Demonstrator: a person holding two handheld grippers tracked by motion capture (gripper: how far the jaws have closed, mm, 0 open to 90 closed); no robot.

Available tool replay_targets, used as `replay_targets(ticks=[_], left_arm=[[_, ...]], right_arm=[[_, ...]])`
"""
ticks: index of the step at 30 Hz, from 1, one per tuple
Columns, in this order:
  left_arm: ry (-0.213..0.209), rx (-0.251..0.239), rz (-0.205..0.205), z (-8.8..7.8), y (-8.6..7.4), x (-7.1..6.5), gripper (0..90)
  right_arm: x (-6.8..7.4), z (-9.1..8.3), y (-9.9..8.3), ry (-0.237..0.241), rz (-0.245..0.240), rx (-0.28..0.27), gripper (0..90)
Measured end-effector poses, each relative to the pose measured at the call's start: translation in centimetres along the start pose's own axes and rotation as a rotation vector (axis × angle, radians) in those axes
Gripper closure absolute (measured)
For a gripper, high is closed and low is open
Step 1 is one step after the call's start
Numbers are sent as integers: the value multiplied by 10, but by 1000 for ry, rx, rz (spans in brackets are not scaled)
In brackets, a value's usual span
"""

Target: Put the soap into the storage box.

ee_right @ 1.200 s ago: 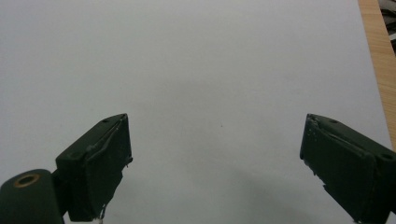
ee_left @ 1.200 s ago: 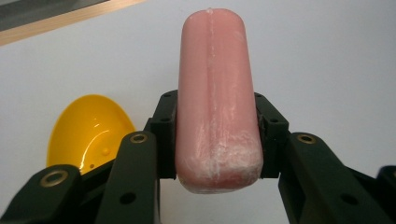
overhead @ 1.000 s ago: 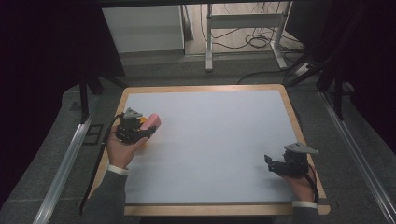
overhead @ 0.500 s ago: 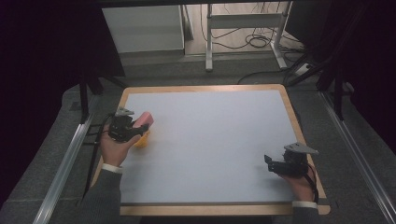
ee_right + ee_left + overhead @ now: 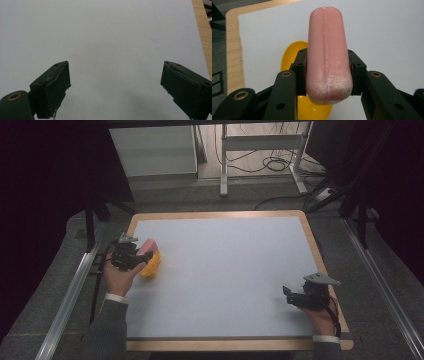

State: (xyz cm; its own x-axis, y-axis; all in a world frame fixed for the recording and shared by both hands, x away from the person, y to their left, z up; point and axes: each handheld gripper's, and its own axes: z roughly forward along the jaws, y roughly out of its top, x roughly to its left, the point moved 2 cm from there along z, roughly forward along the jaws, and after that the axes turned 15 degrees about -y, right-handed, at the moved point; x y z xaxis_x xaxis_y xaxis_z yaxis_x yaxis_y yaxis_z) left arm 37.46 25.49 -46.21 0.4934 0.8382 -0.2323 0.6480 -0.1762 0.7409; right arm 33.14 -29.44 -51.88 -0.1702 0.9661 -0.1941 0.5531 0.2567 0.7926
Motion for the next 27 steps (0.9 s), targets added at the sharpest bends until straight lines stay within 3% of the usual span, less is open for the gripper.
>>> replay_targets(ticks=[17, 27], left_arm=[[25, 51, -59, 19, -14, 22, 603], [24, 78, -72, 30, -23, 23, 602]], right_arm=[[1, 1, 0, 0, -3, 2, 86], [2, 2, -1, 1, -9, 4, 86]])
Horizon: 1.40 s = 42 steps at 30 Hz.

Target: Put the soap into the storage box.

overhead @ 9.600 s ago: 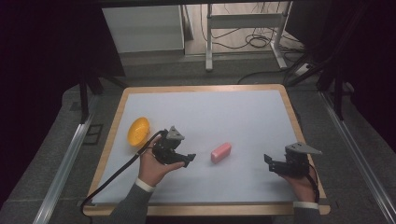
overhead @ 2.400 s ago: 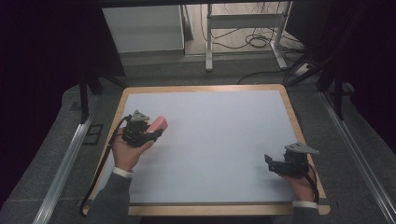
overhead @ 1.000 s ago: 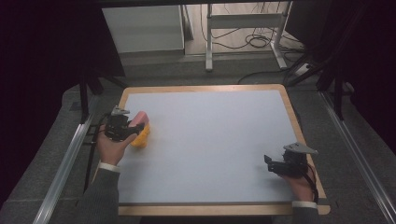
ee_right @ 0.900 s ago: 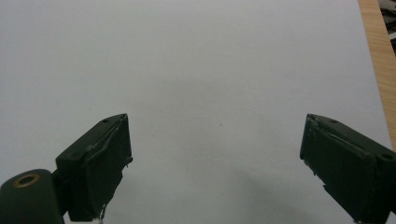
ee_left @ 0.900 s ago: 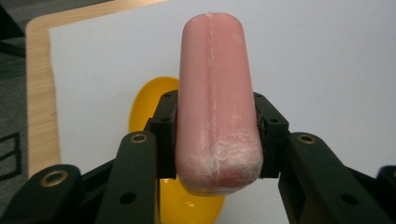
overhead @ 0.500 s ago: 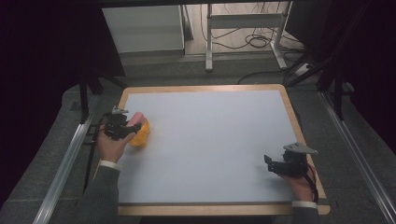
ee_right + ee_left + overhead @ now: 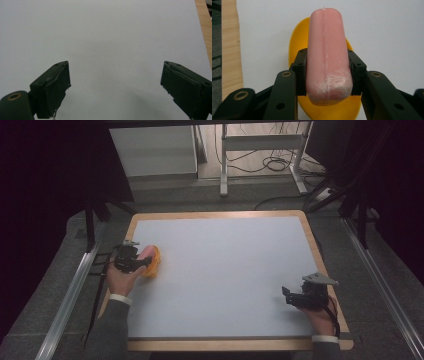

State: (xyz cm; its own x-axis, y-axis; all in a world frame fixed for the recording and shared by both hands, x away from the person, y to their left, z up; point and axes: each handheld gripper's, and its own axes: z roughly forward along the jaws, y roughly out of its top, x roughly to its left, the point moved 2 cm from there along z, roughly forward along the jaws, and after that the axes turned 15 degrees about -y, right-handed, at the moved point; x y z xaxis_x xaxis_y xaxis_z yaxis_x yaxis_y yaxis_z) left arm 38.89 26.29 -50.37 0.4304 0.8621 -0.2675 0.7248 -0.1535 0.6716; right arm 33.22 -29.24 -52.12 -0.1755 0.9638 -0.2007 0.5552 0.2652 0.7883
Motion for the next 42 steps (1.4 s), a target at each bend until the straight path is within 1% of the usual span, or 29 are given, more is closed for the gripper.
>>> replay_targets(ticks=[2, 4, 6, 8, 9, 11, 15, 16, 18, 20, 22, 24, 29, 31, 33, 34, 36, 37, 39, 42], left_arm=[[-2, 3, 3, 3, -2, 0, 601], [-9, -6, 6, 2, -3, -2, 566], [15, -7, 15, -1, -3, -3, 413], [35, -25, 28, -6, -3, -4, 304], [36, -38, 45, -10, -4, -6, 278], [34, -62, 74, -17, -5, -11, 268], [7, -90, 105, -27, -9, -20, 240], [-7, -93, 112, -30, -12, -23, 236], [-38, -110, 115, -33, -18, -28, 236], [-61, -120, 119, -35, -25, -32, 236], [-108, -134, 126, -37, -33, -36, 265], [-142, -161, 135, -39, -40, -40, 288], [-181, -151, 131, -37, -54, -42, 276], [-192, -173, 127, -36, -60, -42, 281], [-211, -190, 113, -34, -66, -42, 286], [-215, -186, 109, -32, -68, -42, 288], [-212, -162, 112, -30, -73, -41, 284], [-208, -156, 110, -29, -75, -40, 284], [-225, -153, 95, -28, -79, -38, 288], [-225, -141, 90, -26, -82, -36, 287]], right_arm=[[0, 0, 0, 2, 1, 0, 85], [0, -1, 0, 0, 1, -1, 86], [0, -1, 1, 0, 0, -4, 86], [0, -2, 1, 0, -2, -6, 86], [0, -2, 1, 1, -2, -7, 86], [0, -2, 1, -1, -3, -6, 86], [0, -1, 1, -7, -3, -7, 86], [1, -1, 1, -7, -4, -6, 86], [2, -1, 1, -6, -6, -3, 86], [2, -1, 1, -7, -8, -5, 86], [2, -1, 2, -9, -11, -9, 86], [4, -2, 2, -8, -15, -13, 86], [10, -3, 4, -3, -34, -22, 86], [13, -3, 5, -1, -44, -23, 86], [15, -4, 6, 3, -50, -26, 86], [17, -4, 6, 3, -55, -27, 85], [19, -5, 7, 8, -60, -30, 86], [20, -5, 7, 9, -64, -31, 86], [23, -5, 7, 18, -68, -32, 86], [25, -7, 9, 41, -62, -41, 86]])
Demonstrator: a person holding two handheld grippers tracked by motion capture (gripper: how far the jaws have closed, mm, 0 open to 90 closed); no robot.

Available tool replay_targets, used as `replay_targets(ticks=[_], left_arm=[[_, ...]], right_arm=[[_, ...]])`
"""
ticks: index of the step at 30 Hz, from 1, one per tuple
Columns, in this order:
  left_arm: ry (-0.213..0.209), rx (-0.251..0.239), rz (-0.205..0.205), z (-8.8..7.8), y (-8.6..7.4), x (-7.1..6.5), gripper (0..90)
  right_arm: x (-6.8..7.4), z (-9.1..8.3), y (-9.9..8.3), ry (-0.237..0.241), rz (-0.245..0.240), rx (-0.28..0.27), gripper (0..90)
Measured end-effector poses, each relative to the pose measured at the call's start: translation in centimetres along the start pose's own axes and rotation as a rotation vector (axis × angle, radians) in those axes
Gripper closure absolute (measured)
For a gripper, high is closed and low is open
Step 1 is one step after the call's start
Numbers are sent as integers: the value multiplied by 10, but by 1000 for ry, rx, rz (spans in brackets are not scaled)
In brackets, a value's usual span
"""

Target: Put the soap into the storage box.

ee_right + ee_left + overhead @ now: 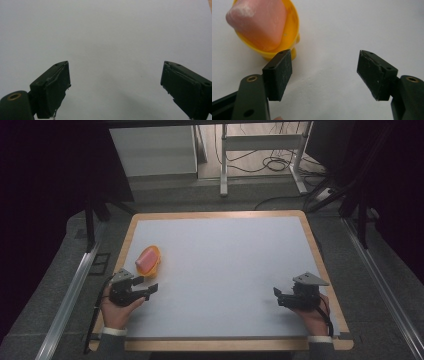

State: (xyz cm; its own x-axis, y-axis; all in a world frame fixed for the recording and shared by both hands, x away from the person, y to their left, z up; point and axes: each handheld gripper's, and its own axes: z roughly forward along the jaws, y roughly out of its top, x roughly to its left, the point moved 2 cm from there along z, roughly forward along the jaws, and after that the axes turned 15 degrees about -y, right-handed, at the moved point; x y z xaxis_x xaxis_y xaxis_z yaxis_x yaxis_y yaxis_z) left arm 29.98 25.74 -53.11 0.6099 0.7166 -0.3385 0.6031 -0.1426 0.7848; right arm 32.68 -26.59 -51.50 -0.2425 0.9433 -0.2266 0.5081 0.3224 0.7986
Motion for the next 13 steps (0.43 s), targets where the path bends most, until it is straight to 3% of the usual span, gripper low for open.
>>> replay_targets(ticks=[4, 9, 13], left_arm=[[-10, -3, 11, 1, 0, 1, 286], [33, 21, 29, 3, -1, 3, 280], [23, 2, 14, -1, 0, 5, 271]], right_arm=[[6, -1, 3, 10, -11, -12, 86], [13, -1, 4, 9, -39, -9, 86], [11, 0, 3, 3, -37, -6, 86]])
